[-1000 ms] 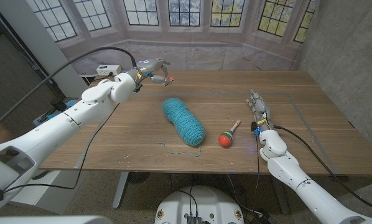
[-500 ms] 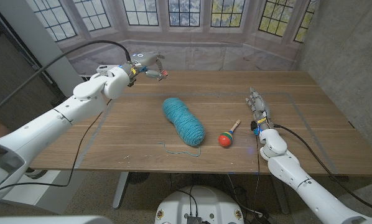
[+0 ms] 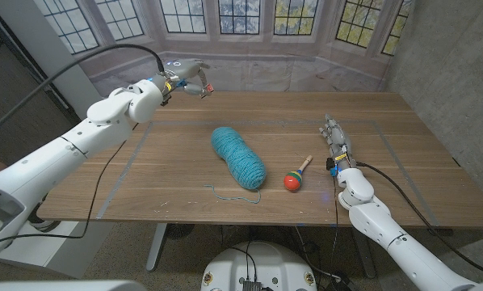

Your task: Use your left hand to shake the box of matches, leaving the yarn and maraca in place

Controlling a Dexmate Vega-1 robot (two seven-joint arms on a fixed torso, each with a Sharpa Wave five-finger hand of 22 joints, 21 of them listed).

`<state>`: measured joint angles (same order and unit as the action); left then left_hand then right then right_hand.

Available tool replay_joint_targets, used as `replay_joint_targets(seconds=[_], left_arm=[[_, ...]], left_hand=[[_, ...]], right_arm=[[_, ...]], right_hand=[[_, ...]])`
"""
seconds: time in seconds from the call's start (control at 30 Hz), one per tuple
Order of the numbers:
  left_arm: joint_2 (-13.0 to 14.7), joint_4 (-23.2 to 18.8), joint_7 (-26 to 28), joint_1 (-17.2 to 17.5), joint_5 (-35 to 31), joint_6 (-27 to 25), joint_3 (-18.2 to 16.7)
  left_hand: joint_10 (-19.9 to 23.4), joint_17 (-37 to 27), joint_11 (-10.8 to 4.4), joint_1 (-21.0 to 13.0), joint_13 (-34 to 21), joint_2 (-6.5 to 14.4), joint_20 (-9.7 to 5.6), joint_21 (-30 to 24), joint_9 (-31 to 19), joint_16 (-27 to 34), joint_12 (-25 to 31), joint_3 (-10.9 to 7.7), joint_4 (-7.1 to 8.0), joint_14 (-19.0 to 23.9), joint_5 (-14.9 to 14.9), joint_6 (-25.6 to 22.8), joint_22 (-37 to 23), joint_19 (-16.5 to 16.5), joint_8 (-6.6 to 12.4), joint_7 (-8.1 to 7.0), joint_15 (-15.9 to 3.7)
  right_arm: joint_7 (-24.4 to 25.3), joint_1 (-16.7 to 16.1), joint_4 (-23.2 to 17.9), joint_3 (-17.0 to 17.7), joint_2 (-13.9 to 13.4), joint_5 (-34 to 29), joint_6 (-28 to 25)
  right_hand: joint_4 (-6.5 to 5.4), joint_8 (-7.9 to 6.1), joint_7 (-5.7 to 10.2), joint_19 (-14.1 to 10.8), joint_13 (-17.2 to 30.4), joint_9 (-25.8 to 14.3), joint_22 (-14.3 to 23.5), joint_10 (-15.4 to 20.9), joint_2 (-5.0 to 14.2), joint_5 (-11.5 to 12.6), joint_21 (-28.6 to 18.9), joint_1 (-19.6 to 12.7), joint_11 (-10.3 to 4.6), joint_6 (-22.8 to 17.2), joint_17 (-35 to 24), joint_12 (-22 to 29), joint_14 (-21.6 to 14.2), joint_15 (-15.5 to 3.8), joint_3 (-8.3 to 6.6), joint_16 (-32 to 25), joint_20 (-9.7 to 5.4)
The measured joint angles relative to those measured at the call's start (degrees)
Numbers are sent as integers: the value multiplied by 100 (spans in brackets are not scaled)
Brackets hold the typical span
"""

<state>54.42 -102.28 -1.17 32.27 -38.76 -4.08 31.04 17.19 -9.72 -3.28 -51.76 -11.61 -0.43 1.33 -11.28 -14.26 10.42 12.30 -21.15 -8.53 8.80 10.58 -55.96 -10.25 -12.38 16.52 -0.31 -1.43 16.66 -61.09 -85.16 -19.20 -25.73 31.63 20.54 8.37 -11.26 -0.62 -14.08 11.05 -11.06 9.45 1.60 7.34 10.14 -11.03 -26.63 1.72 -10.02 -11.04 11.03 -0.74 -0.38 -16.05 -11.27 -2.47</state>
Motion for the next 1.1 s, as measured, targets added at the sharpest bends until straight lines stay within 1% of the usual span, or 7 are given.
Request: replay_joint_targets(seconds=[0.37,0.43,0.77,1.1], left_arm=[[-55,22,22,-10,21,91,-8],[-148,57,34,21,44,117,30],[-396,212,100,36,133,213,207],[-628,424,119,-54,214,328,384]], left_hand=[[0,0,0,32,1,32,0,0,1,0,0,0,0,0,0,0,0,0,-23,0,0],[0,0,0,32,1,32,0,0,1,0,0,0,0,0,0,0,0,0,-23,0,0],[0,0,0,32,1,32,0,0,2,0,0,0,0,0,0,0,0,0,-24,0,0],[0,0,0,32,2,32,0,0,4,0,0,0,0,0,0,0,0,0,-34,0,0]], right_arm=[[69,-134,-106,32,-2,-15,0],[86,-146,-115,34,-3,-18,7],[124,-212,-209,62,-34,-37,12],[145,-226,-297,86,-76,-86,5]], right_hand=[[0,0,0,0,0,0,0,0,0,0,0,0,0,0,0,18,0,0,0,0,0],[0,0,0,0,0,0,0,0,0,0,0,0,0,0,0,18,0,0,0,0,0],[0,0,0,0,0,0,0,0,0,0,0,0,0,0,0,18,0,0,0,0,0],[0,0,-32,0,0,0,0,0,0,0,0,0,-1,-32,0,18,0,0,0,0,0]])
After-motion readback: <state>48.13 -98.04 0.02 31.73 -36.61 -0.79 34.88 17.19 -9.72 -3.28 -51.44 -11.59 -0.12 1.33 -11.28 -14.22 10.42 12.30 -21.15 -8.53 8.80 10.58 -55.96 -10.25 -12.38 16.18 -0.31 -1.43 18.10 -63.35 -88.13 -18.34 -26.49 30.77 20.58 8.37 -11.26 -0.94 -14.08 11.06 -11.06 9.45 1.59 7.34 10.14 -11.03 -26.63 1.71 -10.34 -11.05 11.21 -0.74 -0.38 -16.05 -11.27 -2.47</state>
